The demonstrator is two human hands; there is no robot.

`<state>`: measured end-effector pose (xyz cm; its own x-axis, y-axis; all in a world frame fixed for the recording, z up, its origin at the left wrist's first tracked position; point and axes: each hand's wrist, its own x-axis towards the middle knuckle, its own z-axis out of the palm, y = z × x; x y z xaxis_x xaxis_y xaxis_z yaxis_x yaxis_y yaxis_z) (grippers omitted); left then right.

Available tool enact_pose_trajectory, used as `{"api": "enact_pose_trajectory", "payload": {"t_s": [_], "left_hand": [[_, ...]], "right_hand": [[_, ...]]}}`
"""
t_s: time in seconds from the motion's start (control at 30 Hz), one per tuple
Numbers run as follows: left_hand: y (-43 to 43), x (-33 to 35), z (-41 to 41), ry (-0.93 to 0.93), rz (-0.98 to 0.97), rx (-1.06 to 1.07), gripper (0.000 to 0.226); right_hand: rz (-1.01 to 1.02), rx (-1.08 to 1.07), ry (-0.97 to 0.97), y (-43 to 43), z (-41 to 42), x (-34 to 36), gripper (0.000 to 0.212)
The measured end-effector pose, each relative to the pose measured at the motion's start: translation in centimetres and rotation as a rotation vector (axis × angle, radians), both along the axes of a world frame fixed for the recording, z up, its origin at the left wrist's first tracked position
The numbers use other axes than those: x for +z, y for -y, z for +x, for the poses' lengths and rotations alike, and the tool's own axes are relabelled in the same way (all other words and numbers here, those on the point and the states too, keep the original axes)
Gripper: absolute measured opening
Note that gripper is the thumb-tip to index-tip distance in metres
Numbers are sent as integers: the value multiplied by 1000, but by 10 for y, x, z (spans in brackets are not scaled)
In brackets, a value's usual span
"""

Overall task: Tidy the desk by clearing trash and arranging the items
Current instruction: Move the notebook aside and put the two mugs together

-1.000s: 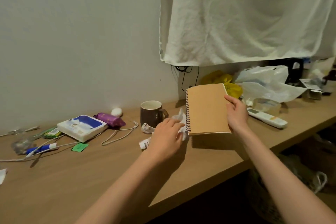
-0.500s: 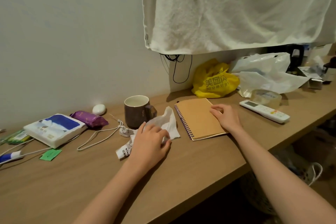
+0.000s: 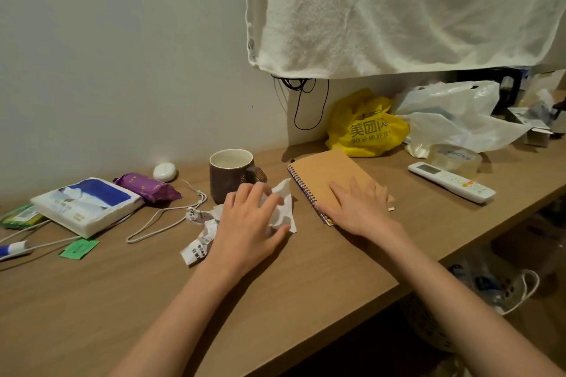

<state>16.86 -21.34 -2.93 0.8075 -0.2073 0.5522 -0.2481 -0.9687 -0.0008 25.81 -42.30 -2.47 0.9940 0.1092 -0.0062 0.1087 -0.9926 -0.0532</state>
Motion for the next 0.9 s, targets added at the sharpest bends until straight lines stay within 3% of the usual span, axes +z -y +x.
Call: {"api": "enact_pose_trajectory", "payload": {"t_s": [0.17, 0.37, 0.9], "left_hand": [[1, -6, 1, -190, 17, -21, 54], [-4, -7, 3, -268, -4, 28, 46], [-12, -10, 9, -320, -90, 40, 45]], "right_hand": [[77, 54, -135, -3, 4, -4, 82], [173, 186, -97, -11, 31, -7, 66], [285, 154, 118, -41, 90, -20, 55]]}}
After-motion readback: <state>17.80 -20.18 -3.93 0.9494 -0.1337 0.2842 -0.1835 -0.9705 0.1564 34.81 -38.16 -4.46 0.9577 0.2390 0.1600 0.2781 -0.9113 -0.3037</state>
